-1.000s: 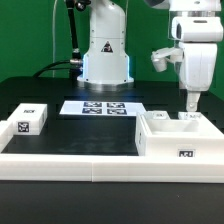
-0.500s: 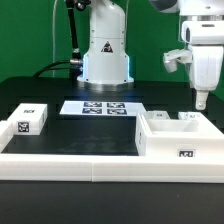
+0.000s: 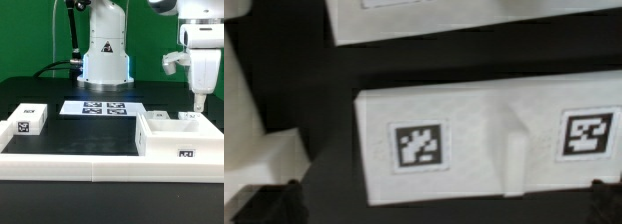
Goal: Assemble cabinet
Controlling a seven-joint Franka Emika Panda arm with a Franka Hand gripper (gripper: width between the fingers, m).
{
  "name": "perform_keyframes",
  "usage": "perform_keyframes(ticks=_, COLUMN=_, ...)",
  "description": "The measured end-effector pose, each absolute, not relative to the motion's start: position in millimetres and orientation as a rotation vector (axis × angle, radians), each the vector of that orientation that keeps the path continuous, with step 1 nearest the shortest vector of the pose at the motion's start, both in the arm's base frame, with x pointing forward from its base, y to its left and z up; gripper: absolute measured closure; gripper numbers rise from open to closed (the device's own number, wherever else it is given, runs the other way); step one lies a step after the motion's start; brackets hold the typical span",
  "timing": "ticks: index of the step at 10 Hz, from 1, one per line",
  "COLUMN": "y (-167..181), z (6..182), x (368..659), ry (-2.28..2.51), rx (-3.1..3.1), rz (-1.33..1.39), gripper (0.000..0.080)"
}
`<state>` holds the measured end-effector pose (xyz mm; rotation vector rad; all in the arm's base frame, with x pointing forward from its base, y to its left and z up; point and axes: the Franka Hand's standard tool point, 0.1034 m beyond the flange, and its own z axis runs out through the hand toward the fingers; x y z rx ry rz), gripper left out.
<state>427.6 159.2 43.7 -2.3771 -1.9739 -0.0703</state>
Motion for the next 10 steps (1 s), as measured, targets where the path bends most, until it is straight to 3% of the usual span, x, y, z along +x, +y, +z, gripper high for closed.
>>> perform_keyframes(ticks=3, y=163, z=33.3, x=408, ry=-1.979, rx=-2.357, rz=-0.067, gripper=0.0002)
perform_keyframes(ticks=10, y=170, z=13.7, x=401, ry=-1.960, rx=-2.340, rz=-0.059, gripper=0.0002)
